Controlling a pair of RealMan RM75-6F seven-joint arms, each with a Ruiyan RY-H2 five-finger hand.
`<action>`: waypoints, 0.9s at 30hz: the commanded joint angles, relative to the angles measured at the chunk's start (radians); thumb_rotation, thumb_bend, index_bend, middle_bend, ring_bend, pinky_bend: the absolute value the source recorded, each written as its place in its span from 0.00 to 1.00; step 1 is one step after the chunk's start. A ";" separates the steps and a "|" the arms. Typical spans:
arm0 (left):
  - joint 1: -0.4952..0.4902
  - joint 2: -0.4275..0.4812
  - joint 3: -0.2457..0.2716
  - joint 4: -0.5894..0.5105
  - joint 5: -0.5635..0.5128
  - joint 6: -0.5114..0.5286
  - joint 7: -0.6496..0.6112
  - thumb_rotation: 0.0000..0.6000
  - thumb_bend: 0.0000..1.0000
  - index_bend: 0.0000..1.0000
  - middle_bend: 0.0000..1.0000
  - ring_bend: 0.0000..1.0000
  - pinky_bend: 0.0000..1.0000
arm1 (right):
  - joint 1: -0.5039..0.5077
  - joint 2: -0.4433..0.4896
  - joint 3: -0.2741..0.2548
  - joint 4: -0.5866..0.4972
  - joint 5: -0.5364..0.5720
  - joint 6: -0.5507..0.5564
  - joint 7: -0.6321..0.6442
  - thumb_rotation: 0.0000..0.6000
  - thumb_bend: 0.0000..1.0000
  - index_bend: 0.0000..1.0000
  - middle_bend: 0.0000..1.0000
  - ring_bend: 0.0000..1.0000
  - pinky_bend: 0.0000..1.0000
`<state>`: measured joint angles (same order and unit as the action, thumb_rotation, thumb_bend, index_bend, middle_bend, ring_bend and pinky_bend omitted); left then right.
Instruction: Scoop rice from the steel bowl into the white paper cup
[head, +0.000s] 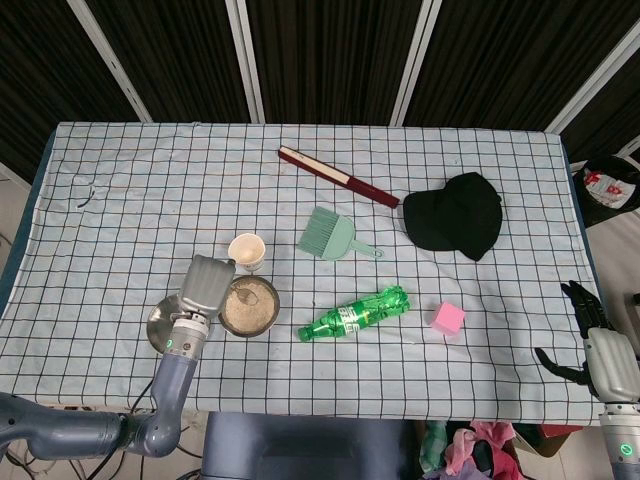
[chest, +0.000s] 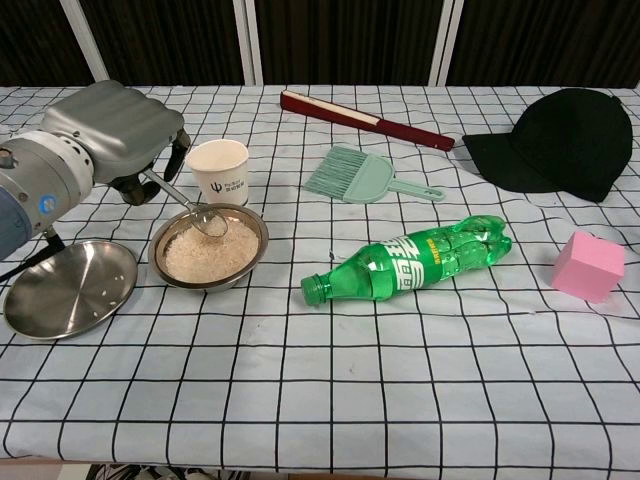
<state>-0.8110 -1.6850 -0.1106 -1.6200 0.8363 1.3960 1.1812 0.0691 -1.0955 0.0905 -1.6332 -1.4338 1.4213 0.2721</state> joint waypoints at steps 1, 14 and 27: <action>0.006 0.006 -0.002 -0.006 0.005 0.000 -0.012 1.00 0.51 0.77 1.00 1.00 1.00 | 0.000 0.000 0.000 0.000 0.000 0.001 0.000 1.00 0.20 0.00 0.00 0.00 0.21; 0.019 0.014 -0.006 -0.009 0.018 -0.010 -0.028 1.00 0.51 0.77 1.00 1.00 1.00 | -0.001 -0.001 -0.001 0.000 -0.002 0.002 -0.002 1.00 0.20 0.00 0.00 0.00 0.21; 0.019 0.029 -0.049 -0.025 0.022 -0.006 -0.044 1.00 0.51 0.77 1.00 1.00 1.00 | 0.000 -0.001 -0.002 0.001 -0.002 0.000 -0.005 1.00 0.20 0.00 0.00 0.00 0.21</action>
<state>-0.7914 -1.6586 -0.1552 -1.6422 0.8596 1.3895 1.1396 0.0691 -1.0961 0.0888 -1.6325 -1.4355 1.4215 0.2674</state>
